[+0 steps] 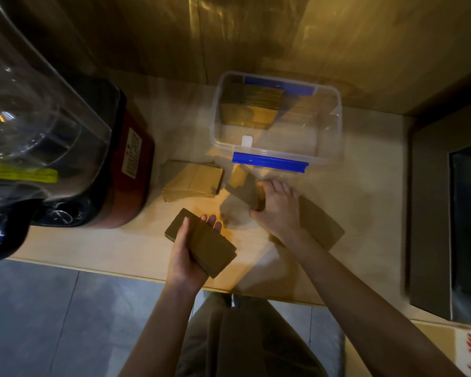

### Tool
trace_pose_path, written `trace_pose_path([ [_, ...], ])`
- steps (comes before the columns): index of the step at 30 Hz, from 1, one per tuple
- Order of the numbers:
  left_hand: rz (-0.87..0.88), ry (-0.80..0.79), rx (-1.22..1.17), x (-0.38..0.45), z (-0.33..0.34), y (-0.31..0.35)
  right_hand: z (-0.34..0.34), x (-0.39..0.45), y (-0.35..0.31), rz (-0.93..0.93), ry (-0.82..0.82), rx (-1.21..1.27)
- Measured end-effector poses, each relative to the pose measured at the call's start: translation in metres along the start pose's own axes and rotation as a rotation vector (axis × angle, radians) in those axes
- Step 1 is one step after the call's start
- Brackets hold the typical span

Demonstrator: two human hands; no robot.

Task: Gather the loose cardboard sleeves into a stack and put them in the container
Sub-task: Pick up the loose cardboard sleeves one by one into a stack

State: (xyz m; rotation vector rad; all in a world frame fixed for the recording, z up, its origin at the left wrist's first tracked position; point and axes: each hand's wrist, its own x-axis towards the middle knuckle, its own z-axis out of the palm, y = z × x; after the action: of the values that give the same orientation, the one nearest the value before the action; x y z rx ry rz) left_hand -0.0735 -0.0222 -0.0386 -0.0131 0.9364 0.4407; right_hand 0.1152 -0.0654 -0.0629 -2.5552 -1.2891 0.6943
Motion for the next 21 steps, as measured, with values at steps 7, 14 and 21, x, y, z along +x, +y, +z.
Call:
trace_pose_path([
  [7,0.008,0.005,-0.006,0.0,0.004,0.003,0.002,0.002,-0.006,0.053,0.021,0.084],
  [14,0.003,-0.005,0.026,0.0,0.013,0.005,-0.018,-0.002,-0.01,0.051,0.042,0.164],
  [21,-0.003,-0.129,0.062,0.0,0.021,-0.004,-0.056,-0.048,-0.024,0.116,0.089,0.546],
])
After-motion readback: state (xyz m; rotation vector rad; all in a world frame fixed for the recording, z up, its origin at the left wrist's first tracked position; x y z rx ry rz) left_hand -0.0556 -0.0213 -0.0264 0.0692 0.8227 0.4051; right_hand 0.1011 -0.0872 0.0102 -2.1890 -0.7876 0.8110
